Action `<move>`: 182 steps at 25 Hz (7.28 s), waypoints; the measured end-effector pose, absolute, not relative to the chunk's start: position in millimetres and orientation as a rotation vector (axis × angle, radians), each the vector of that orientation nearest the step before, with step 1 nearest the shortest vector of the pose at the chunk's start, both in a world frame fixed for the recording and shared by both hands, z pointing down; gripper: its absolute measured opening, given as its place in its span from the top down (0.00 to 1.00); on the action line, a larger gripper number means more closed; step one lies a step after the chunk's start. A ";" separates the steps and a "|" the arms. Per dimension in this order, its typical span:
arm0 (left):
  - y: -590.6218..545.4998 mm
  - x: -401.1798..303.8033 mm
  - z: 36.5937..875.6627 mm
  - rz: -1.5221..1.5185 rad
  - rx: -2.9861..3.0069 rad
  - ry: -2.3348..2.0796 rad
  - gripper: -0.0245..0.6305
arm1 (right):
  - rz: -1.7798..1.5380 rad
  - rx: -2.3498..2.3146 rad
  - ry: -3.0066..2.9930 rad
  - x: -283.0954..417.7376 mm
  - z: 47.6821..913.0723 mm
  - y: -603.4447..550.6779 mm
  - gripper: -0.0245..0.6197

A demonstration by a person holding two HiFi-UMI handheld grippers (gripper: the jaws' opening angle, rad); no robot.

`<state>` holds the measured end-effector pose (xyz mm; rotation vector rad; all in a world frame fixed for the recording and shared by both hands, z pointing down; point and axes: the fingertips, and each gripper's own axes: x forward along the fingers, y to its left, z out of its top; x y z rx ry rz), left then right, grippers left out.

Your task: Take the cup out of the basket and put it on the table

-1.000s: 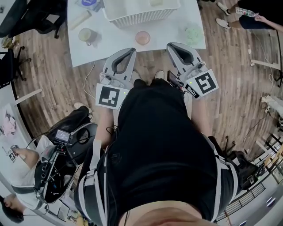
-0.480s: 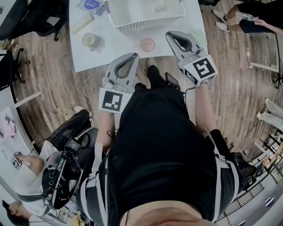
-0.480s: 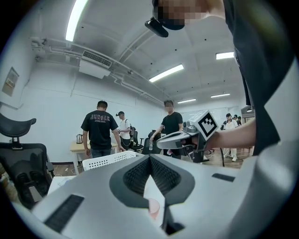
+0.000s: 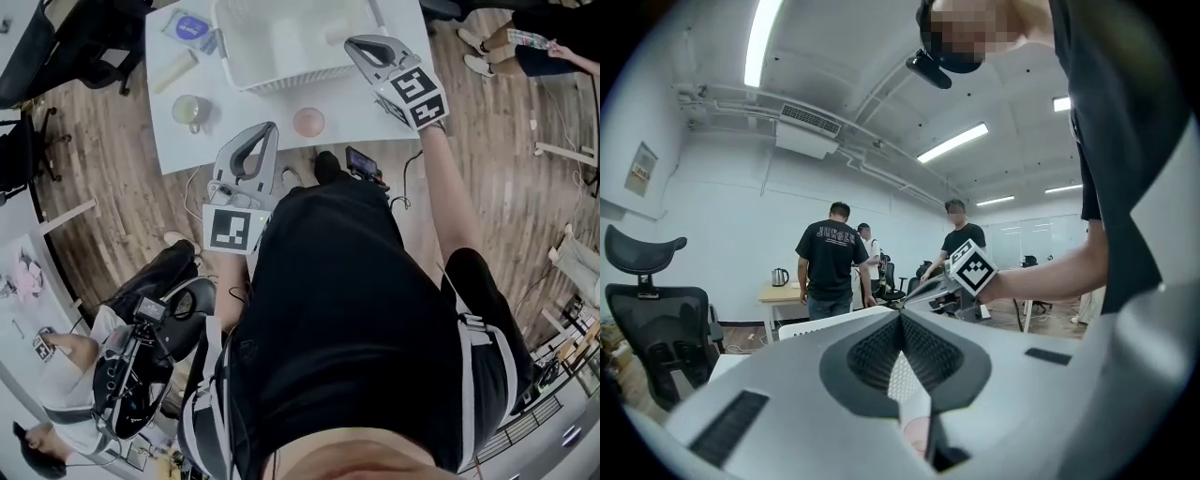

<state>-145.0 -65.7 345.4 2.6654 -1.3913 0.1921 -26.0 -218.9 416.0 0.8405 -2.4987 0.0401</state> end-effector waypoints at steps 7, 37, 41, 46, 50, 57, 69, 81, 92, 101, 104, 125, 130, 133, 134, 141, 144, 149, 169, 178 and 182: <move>-89.0 -151.7 353.6 0.227 2.612 -1.451 0.93 | -0.018 0.633 -2.381 -43.1 466.0 -287.0 0.93; -102.3 -179.6 358.9 0.199 2.459 -1.580 0.93 | -0.589 -0.229 -1.613 -56.3 604.4 -315.1 0.73; -102.0 -184.2 361.3 0.208 2.445 -1.589 0.93 | -0.665 -0.303 -1.439 -44.8 631.3 -322.1 0.70; -101.0 -187.9 367.3 0.233 2.414 -1.602 0.93 | -0.696 -0.303 -1.358 -40.5 656.3 -331.8 0.64; -100.6 -185.7 368.3 0.256 2.398 -1.612 0.93 | -0.693 -0.305 -1.323 -36.9 673.3 -335.8 0.63; -103.2 -187.2 370.4 0.285 2.372 -1.629 0.93 | -0.710 -0.307 -1.294 -37.1 692.0 -342.3 0.62; -109.3 -181.8 369.3 0.299 2.388 -1.627 0.93 | -0.755 -0.223 -1.435 -64.0 663.5 -345.2 0.62; -104.8 -168.7 363.7 0.250 2.487 -1.550 0.93 | -0.673 0.084 -1.847 -86.8 540.6 -320.6 0.62; -95.4 -154.2 352.4 0.192 2.583 -1.460 0.93 | -0.438 0.432 -2.287 -74.8 421.6 -285.8 0.62; -86.4 -153.2 344.3 0.143 2.629 -1.420 0.93 | -0.115 0.712 -2.709 -53.6 353.3 -244.3 0.62; -80.7 -151.7 342.9 0.130 2.635 -1.410 0.93 | -0.060 0.760 -2.836 -44.9 339.1 -217.0 0.62; 3.0 -143.7 343.9 0.061 2.715 -1.205 0.93 | 0.150 0.970 -3.011 -25.1 312.4 -36.9 0.62; 26.1 -127.8 337.5 0.038 2.717 -1.213 0.93 | 0.154 0.977 -3.033 -6.1 306.8 -2.0 0.62; 38.5 -112.5 332.7 0.031 2.716 -1.233 0.93 | 0.150 0.969 -3.046 7.6 304.8 10.3 0.62; 42.2 -107.4 331.2 0.026 2.712 -1.240 0.93 | 0.152 0.963 -3.051 11.9 304.5 13.6 0.62; 63.1 -68.2 318.8 -0.032 2.681 -1.276 0.93 | 0.144 0.910 -3.110 46.8 291.5 37.8 0.62; 70.3 -53.9 319.3 -0.031 2.672 -1.298 0.93 | 0.157 0.879 -3.139 58.4 291.4 47.7 0.62; 84.3 -29.5 318.1 -0.038 2.634 -1.343 0.93 | 0.193 0.807 -3.169 76.8 295.2 65.8 0.62; 121.8 -28.9 312.6 -0.039 2.649 -1.358 0.93 | 0.196 0.788 -3.184 75.4 298.8 111.2 0.64; 123.0 -37.2 313.4 -0.027 2.674 -1.329 0.93 | 0.200 0.801 -3.184 66.7 296.6 115.6 0.64; 120.5 -42.3 312.9 -0.029 2.680 -1.321 0.93 | 0.200 0.807 -3.185 62.7 295.3 114.2 0.64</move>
